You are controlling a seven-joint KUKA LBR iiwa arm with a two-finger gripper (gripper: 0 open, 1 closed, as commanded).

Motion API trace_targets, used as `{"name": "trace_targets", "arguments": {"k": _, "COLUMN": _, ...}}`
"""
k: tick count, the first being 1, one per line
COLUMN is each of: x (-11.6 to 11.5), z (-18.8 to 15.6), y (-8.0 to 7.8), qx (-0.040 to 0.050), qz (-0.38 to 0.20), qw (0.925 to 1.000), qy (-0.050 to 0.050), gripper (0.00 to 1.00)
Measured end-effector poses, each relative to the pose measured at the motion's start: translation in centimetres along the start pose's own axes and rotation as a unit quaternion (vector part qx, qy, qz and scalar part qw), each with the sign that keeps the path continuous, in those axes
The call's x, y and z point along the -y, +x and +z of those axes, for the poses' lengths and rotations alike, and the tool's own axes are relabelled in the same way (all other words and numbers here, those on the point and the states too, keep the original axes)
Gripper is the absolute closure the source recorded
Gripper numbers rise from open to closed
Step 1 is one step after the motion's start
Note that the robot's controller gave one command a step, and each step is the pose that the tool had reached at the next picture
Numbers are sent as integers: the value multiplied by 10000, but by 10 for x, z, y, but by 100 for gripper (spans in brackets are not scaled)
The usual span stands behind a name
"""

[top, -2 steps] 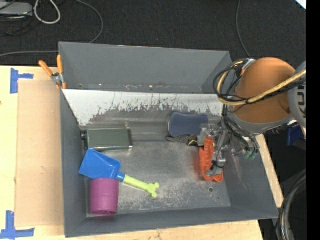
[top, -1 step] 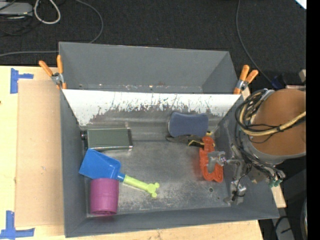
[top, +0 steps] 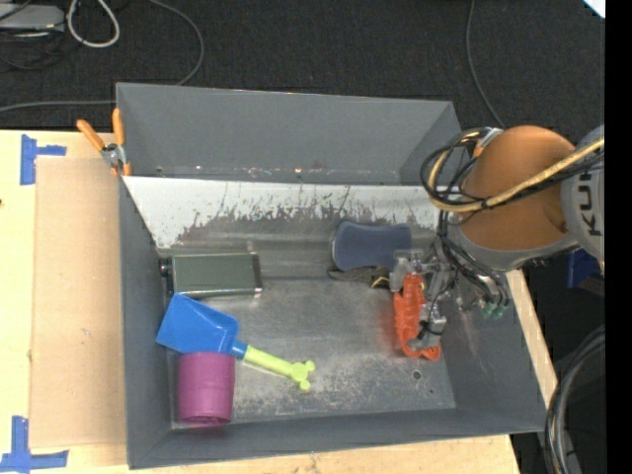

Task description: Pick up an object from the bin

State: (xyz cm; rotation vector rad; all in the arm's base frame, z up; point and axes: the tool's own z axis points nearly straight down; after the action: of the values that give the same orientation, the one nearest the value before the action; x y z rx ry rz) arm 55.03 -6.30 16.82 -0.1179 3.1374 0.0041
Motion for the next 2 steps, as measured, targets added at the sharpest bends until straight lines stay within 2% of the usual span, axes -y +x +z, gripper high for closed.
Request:
{"name": "trace_targets", "arguments": {"k": 1, "x": 3, "z": 4, "y": 27, "qx": -10, "qz": 49, "qw": 10000, "qy": 1, "gripper": 0}}
{"name": "trace_targets", "arguments": {"k": 2, "x": -32, "z": 37, "y": 18, "qx": 6, "qz": 350, "qw": 9994, "qy": -10, "gripper": 0}}
